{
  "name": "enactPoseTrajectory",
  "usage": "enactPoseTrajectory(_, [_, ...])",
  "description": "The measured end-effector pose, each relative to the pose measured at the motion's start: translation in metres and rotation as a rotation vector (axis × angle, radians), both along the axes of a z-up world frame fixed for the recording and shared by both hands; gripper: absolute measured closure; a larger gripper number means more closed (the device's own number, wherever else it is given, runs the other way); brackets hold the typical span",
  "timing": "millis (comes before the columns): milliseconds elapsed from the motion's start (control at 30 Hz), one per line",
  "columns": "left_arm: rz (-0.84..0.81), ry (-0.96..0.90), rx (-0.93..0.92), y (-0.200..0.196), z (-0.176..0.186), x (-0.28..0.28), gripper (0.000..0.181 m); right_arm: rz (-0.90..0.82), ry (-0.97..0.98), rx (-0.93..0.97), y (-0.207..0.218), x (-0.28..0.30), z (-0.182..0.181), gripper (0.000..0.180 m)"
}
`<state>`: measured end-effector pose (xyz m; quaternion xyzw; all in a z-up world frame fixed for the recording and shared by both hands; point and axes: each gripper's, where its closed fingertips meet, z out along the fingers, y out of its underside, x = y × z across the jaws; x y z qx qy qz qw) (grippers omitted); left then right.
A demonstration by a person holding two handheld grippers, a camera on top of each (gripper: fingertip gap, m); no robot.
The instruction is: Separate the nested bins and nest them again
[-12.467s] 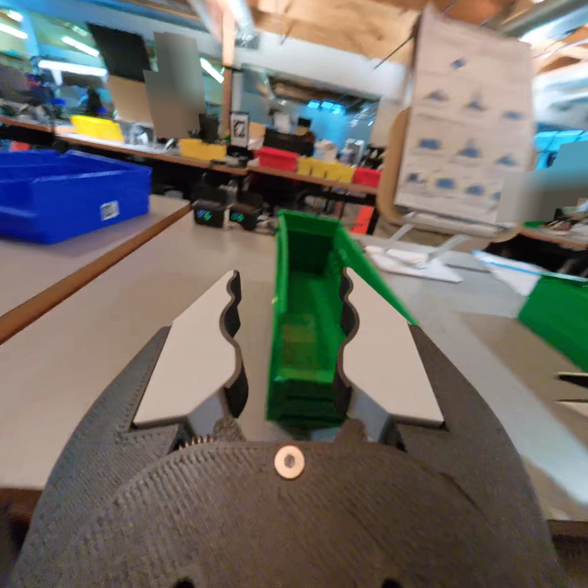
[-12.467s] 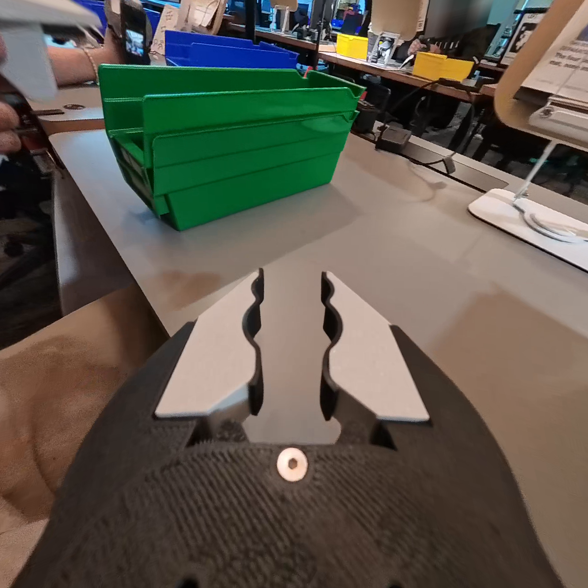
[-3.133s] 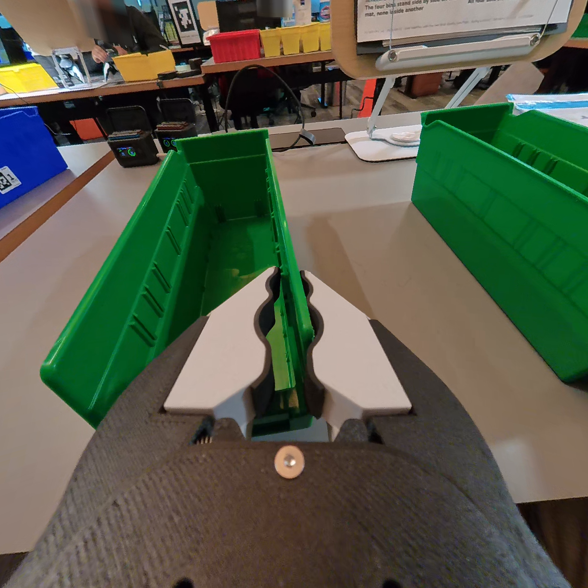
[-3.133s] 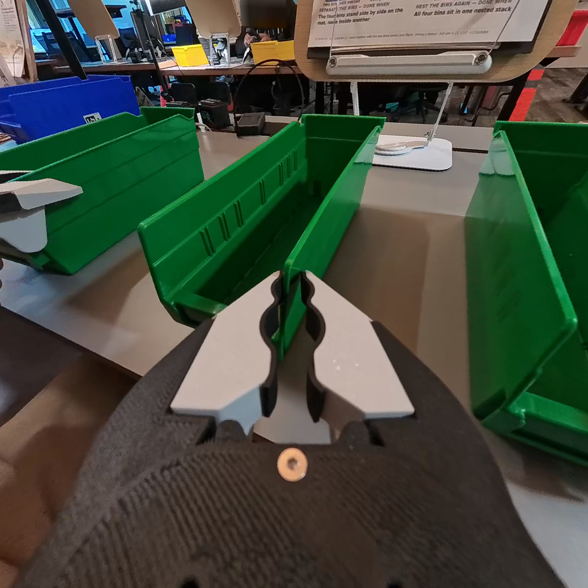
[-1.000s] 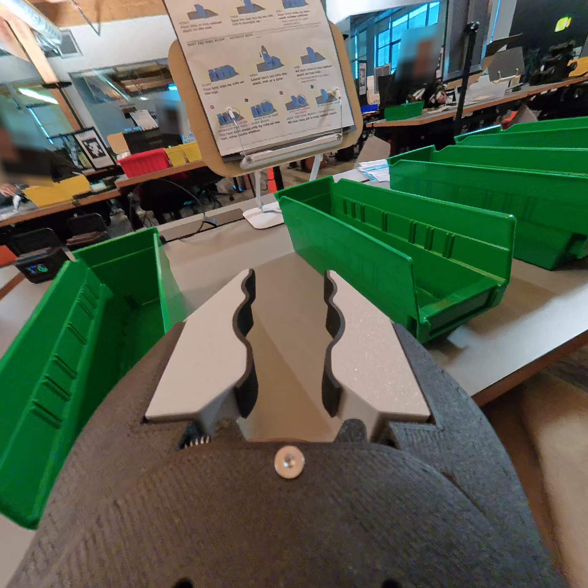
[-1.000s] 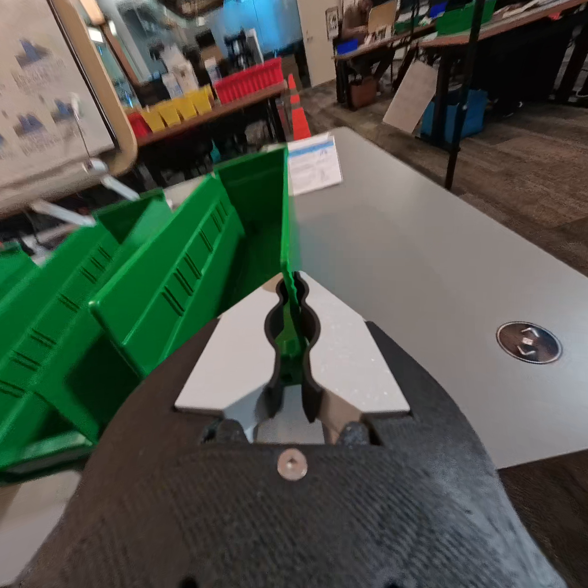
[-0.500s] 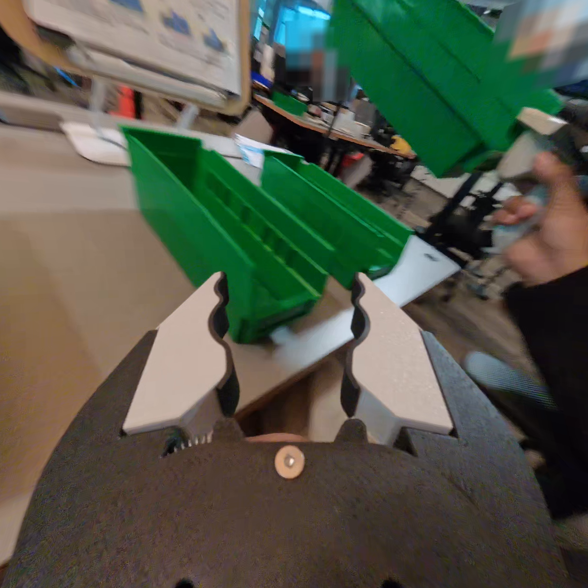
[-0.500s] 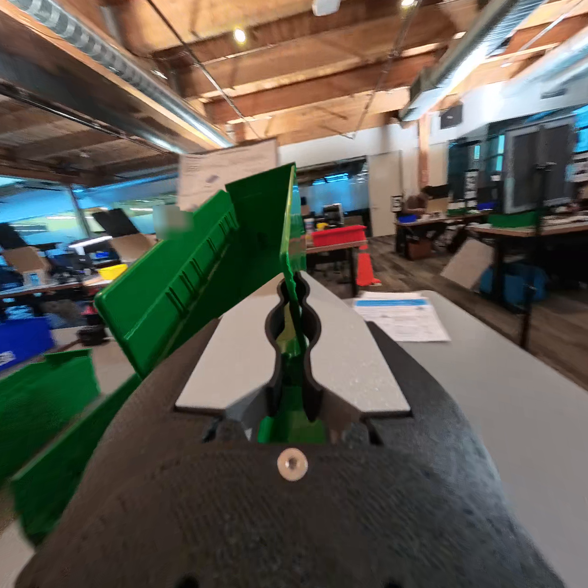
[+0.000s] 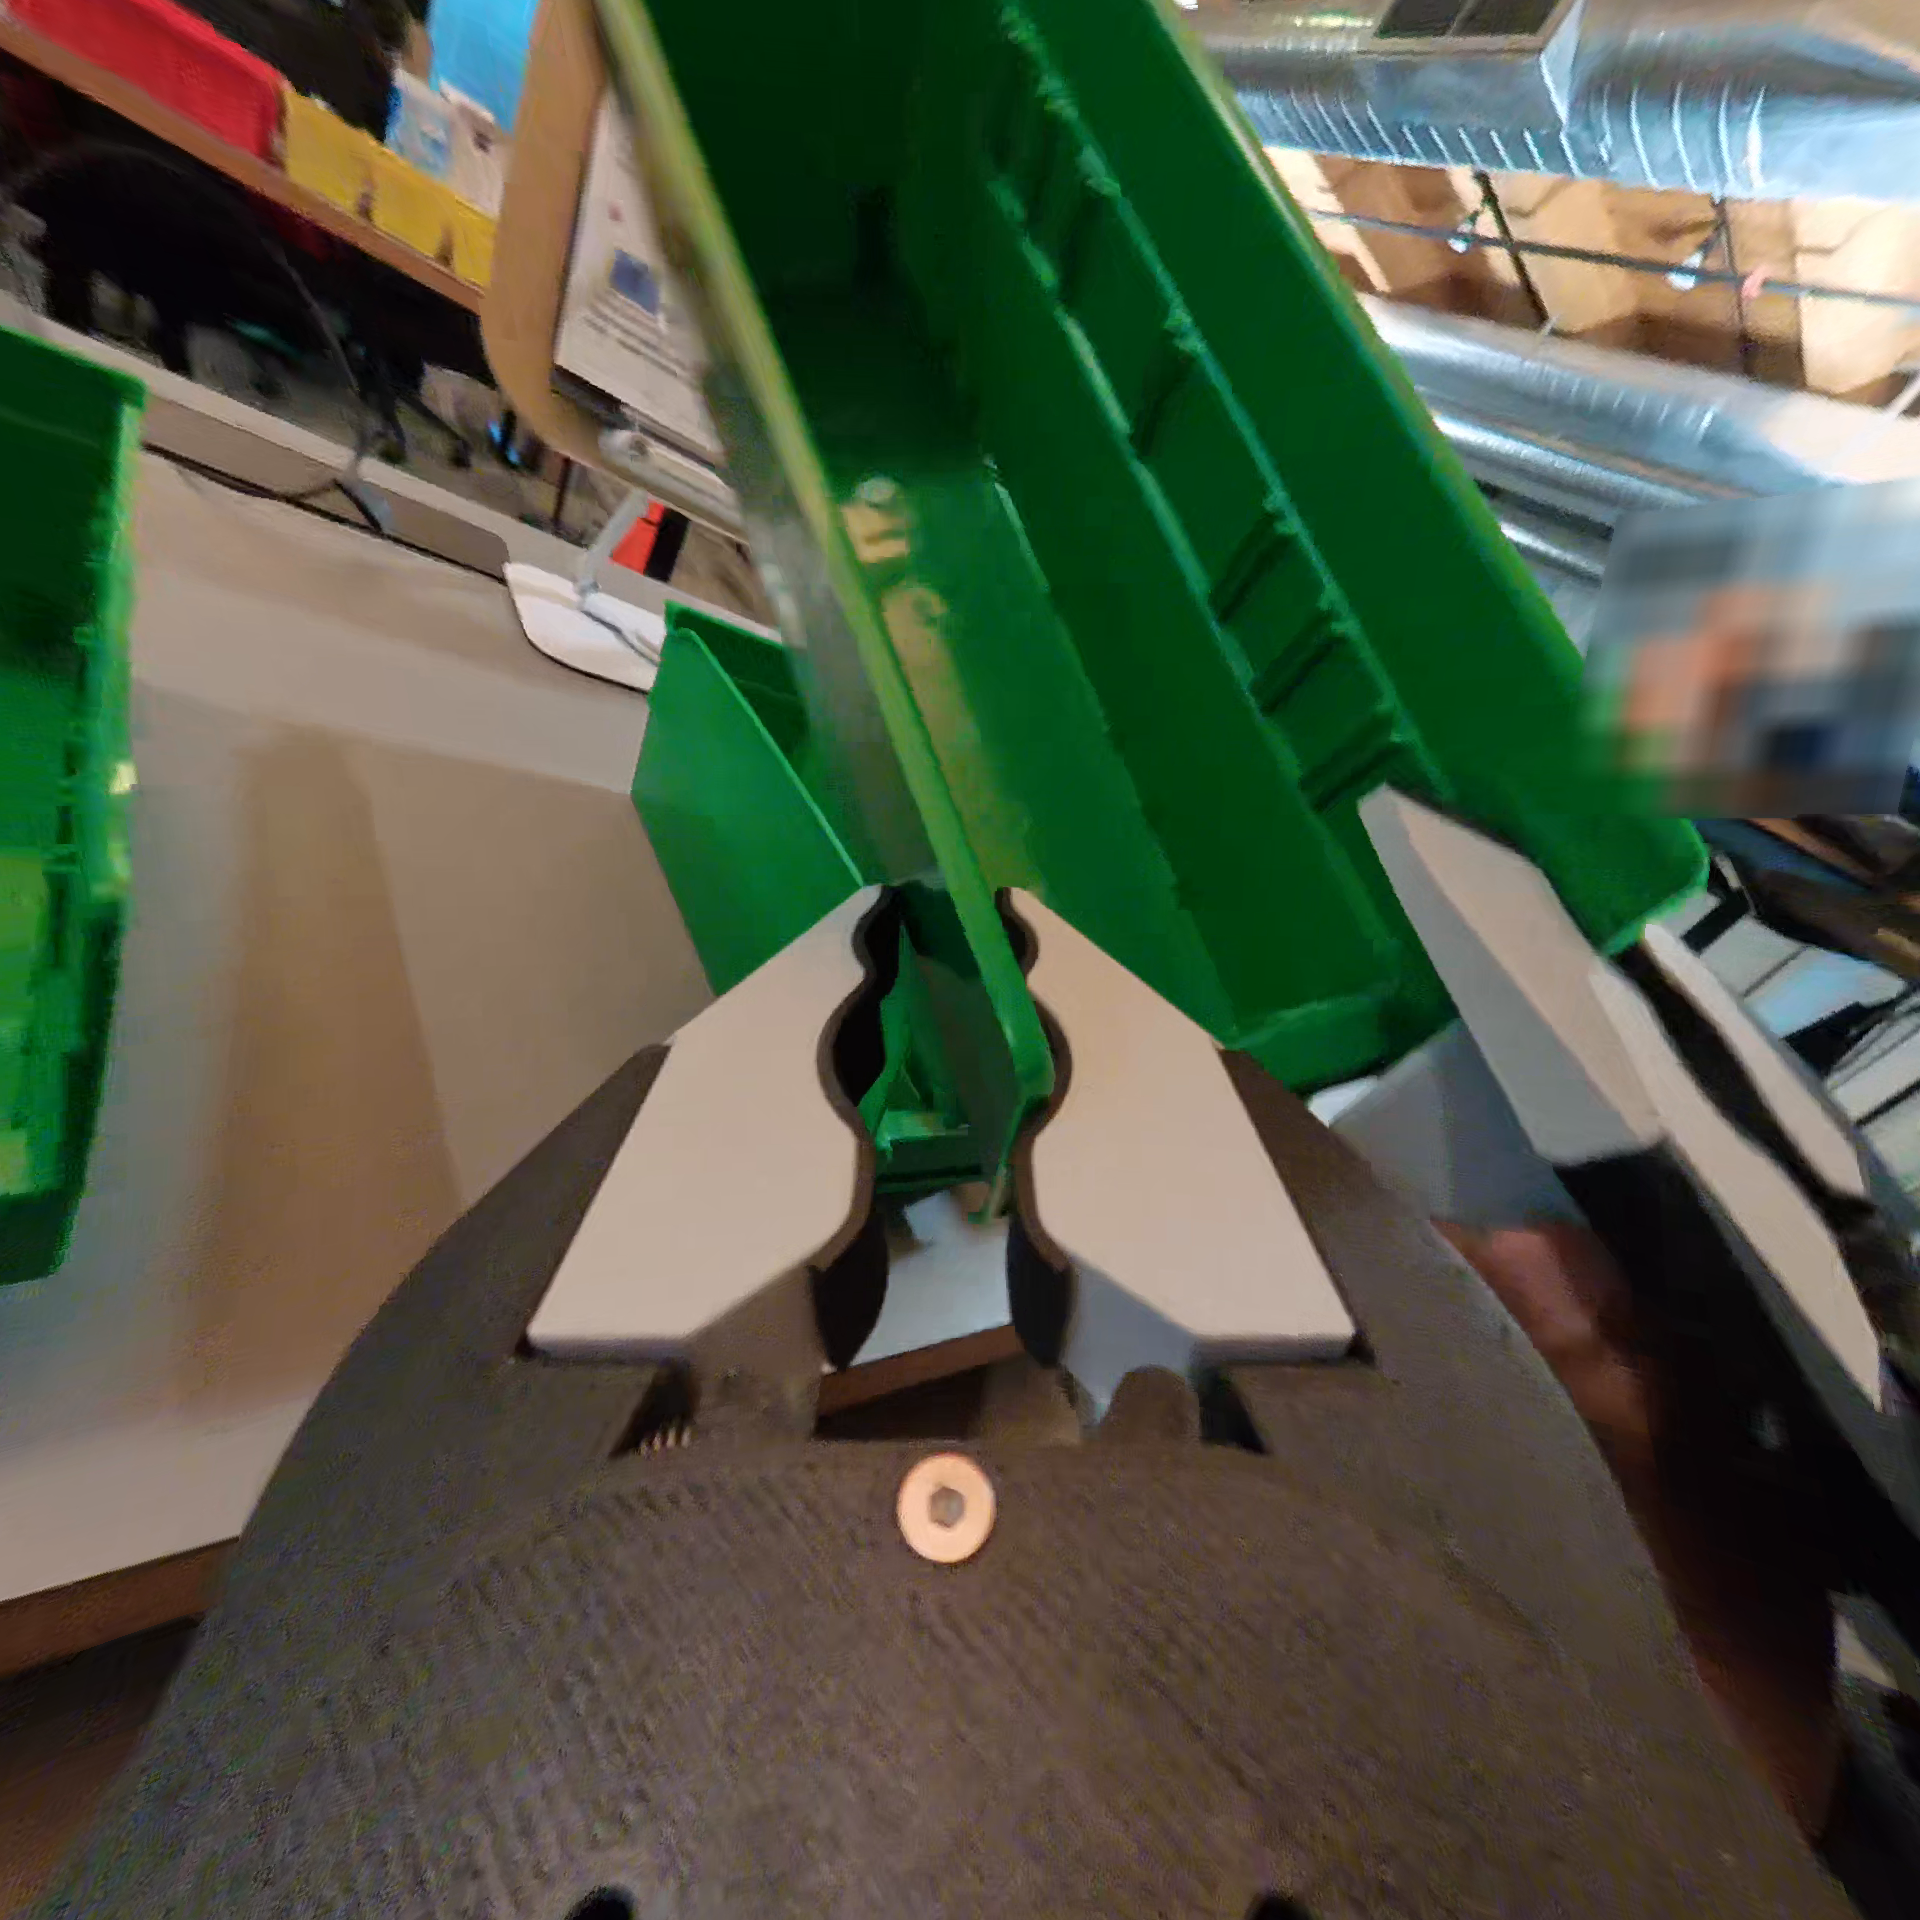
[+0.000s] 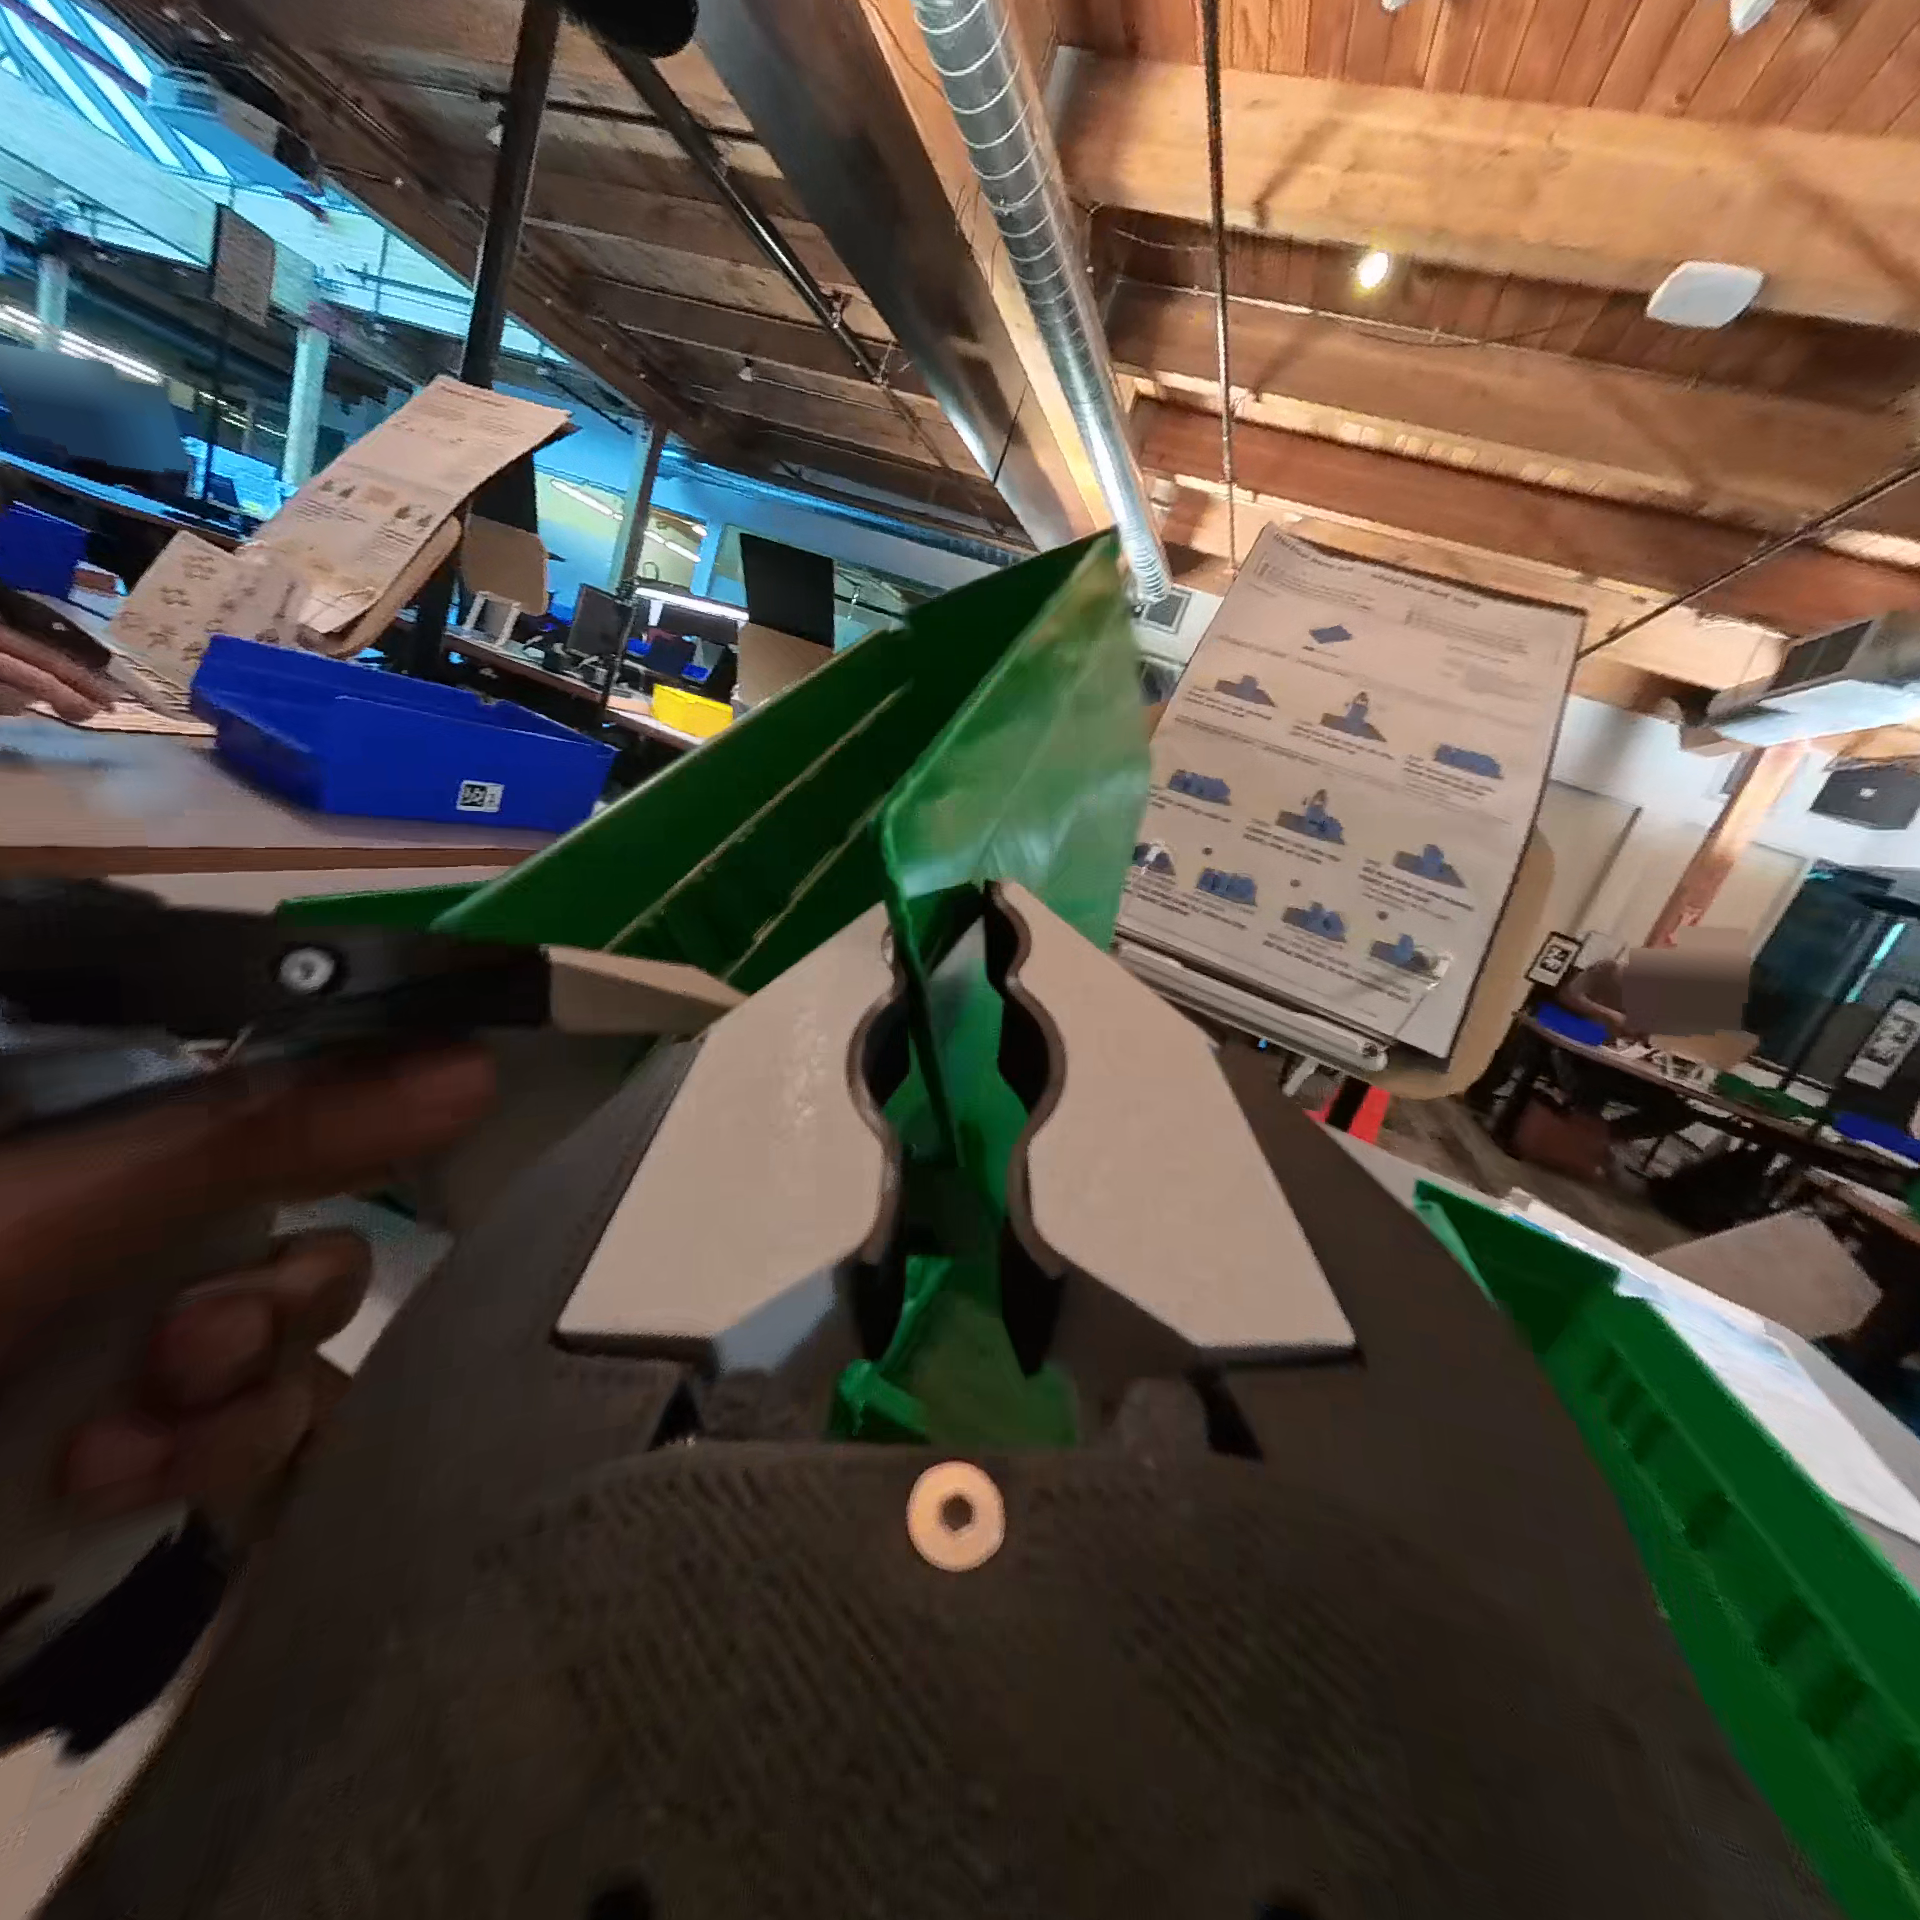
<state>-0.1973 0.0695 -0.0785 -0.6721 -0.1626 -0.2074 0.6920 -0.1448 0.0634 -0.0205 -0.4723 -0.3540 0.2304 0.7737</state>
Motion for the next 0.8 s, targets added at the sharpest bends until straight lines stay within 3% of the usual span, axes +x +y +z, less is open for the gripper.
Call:
enactPoseTrajectory(233, [0.067,0.085,0.063,-0.002,0.024,-0.046,0.181,0.150,-0.066,0.007,-0.027,-0.022,-0.020,0.152])
enactPoseTrajectory(400, [0.213,0.121,0.108,-0.015,0.049,-0.098,0.181,0.187,-0.093,0.105,-0.045,-0.026,-0.026,0.180])
enactPoseTrajectory(500, [0.352,0.178,0.069,-0.030,0.055,-0.151,0.180,0.188,-0.150,0.058,-0.040,-0.033,-0.043,0.180])
enactPoseTrajectory(633, [0.427,0.188,-0.079,-0.043,0.040,-0.203,0.180,0.211,-0.201,-0.040,-0.033,-0.040,-0.065,0.180])
enactPoseTrajectory(800, [0.349,0.199,-0.264,-0.044,0.003,-0.224,0.178,0.155,-0.306,-0.021,-0.019,-0.043,-0.087,0.180])
